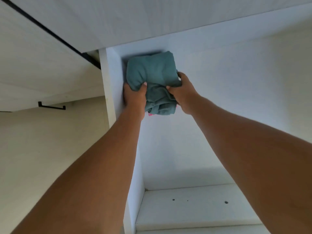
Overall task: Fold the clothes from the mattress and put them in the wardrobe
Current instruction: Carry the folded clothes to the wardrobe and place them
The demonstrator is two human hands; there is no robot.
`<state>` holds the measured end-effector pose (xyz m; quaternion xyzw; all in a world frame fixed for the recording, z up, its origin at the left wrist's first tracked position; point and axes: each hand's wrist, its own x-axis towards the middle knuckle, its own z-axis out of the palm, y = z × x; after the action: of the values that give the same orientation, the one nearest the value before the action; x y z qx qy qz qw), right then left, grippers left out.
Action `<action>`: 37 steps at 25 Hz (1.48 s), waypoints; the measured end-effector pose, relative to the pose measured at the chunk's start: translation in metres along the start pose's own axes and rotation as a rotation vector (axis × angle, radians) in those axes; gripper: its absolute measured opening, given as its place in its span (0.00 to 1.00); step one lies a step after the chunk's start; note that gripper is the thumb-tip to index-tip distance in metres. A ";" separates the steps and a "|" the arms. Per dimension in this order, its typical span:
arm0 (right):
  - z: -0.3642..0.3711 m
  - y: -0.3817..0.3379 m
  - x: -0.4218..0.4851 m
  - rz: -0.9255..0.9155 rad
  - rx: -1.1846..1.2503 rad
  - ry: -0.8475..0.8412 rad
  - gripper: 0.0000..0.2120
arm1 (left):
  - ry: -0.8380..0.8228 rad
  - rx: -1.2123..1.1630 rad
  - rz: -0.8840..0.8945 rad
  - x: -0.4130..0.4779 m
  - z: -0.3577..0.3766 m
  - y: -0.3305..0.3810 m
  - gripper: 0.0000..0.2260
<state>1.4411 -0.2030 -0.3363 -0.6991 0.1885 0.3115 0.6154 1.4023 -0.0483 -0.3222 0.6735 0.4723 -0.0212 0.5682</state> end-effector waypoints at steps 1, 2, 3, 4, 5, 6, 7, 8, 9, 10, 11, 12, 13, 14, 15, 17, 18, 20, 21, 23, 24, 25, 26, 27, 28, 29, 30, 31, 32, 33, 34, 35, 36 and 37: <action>0.004 0.002 0.001 -0.008 -0.093 0.025 0.30 | 0.028 0.077 0.039 0.006 0.003 -0.004 0.29; 0.007 0.004 0.000 -0.015 -0.185 0.055 0.30 | 0.027 0.176 0.064 0.007 0.006 -0.007 0.32; 0.008 0.005 -0.002 -0.020 -0.260 0.083 0.29 | 0.027 0.287 0.086 0.003 0.008 -0.008 0.33; 0.009 0.005 -0.005 -0.021 -0.321 0.102 0.29 | 0.039 0.379 0.118 -0.002 0.009 -0.010 0.35; 0.007 0.005 -0.010 -0.023 -0.393 0.101 0.28 | 0.043 0.449 0.160 -0.012 0.008 -0.011 0.37; 0.004 0.004 -0.018 -0.027 -0.489 0.086 0.27 | 0.040 0.511 0.207 -0.024 0.004 -0.013 0.38; 0.001 0.003 -0.028 -0.021 -0.599 0.063 0.27 | 0.035 0.610 0.244 -0.035 -0.001 -0.020 0.38; -0.003 0.001 -0.040 -0.011 -0.709 0.038 0.28 | 0.016 0.713 0.262 -0.047 -0.008 -0.027 0.35; -0.007 0.000 -0.055 -0.005 -0.814 0.014 0.31 | -0.036 0.813 0.267 -0.059 -0.018 -0.035 0.31; -0.011 -0.003 -0.072 -0.016 -0.910 -0.001 0.34 | -0.108 0.850 0.240 -0.072 -0.027 -0.038 0.26; -0.014 -0.009 -0.092 -0.039 -0.999 -0.015 0.38 | -0.185 0.885 0.216 -0.086 -0.037 -0.039 0.24; -0.017 -0.015 -0.111 -0.063 -1.073 -0.031 0.40 | -0.248 0.921 0.225 -0.100 -0.045 -0.035 0.25; -0.019 -0.024 -0.132 -0.095 -1.140 -0.044 0.41 | -0.253 0.954 0.268 -0.117 -0.054 -0.032 0.26; -0.021 -0.033 -0.154 -0.134 -1.208 -0.056 0.41 | -0.235 1.027 0.336 -0.137 -0.063 -0.027 0.30; -0.021 -0.044 -0.176 -0.185 -1.276 -0.058 0.41 | -0.181 1.016 0.394 -0.160 -0.073 -0.017 0.33; -0.019 -0.063 -0.218 -0.348 -1.393 -0.032 0.40 | -0.165 1.005 0.539 -0.200 -0.092 -0.002 0.37; -0.016 -0.073 -0.237 -0.438 -1.433 0.003 0.39 | -0.143 1.048 0.559 -0.216 -0.103 0.007 0.37; -0.012 -0.092 -0.273 -0.560 -1.464 0.038 0.39 | -0.087 1.125 0.599 -0.250 -0.130 0.032 0.36; -0.009 -0.101 -0.297 -0.616 -1.478 0.036 0.38 | -0.054 1.123 0.607 -0.275 -0.146 0.044 0.36; -0.004 -0.115 -0.340 -0.708 -1.516 0.006 0.38 | 0.038 1.130 0.568 -0.318 -0.178 0.062 0.36; 0.000 -0.121 -0.361 -0.767 -1.543 -0.018 0.38 | 0.100 1.119 0.540 -0.340 -0.197 0.067 0.36; 0.004 -0.124 -0.382 -0.811 -1.565 -0.042 0.38 | 0.146 1.108 0.498 -0.360 -0.214 0.068 0.35; 0.011 -0.125 -0.407 -0.867 -1.582 -0.077 0.37 | 0.197 1.085 0.446 -0.384 -0.235 0.064 0.35; 0.019 -0.125 -0.427 -0.915 -1.601 -0.120 0.37 | 0.236 1.066 0.406 -0.402 -0.252 0.056 0.35; 0.028 -0.120 -0.450 -0.972 -1.618 -0.165 0.36 | 0.277 1.047 0.353 -0.425 -0.272 0.043 0.35; 0.037 -0.116 -0.469 -1.011 -1.629 -0.220 0.36 | 0.302 1.024 0.309 -0.443 -0.290 0.031 0.35; 0.048 -0.109 -0.492 -1.051 -1.647 -0.289 0.35 | 0.322 0.996 0.251 -0.466 -0.310 0.013 0.34; 0.063 -0.098 -0.518 -1.109 -1.665 -0.373 0.35 | 0.375 0.976 0.187 -0.491 -0.331 -0.010 0.34; 0.078 -0.088 -0.540 -1.155 -1.686 -0.442 0.35 | 0.415 0.959 0.130 -0.514 -0.350 -0.031 0.34; 0.095 -0.074 -0.565 -1.200 -1.699 -0.510 0.35 | 0.447 0.944 0.068 -0.538 -0.368 -0.053 0.34; 0.110 -0.061 -0.588 -1.239 -1.698 -0.593 0.35 | 0.465 0.916 0.007 -0.559 -0.384 -0.074 0.34; 0.125 -0.044 -0.615 -1.277 -1.707 -0.691 0.35 | 0.492 0.875 -0.058 -0.583 -0.399 -0.099 0.34; 0.140 -0.022 -0.644 -1.328 -1.723 -0.795 0.35 | 0.539 0.828 -0.136 -0.609 -0.413 -0.127 0.33; 0.156 0.002 -0.676 -1.386 -1.735 -0.890 0.35 | 0.604 0.782 -0.212 -0.639 -0.427 -0.157 0.33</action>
<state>0.9116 -0.1321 0.1058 -0.6649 -0.7314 0.1513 -0.0136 0.7283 -0.1180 0.0734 0.7603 0.6382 -0.0583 0.1062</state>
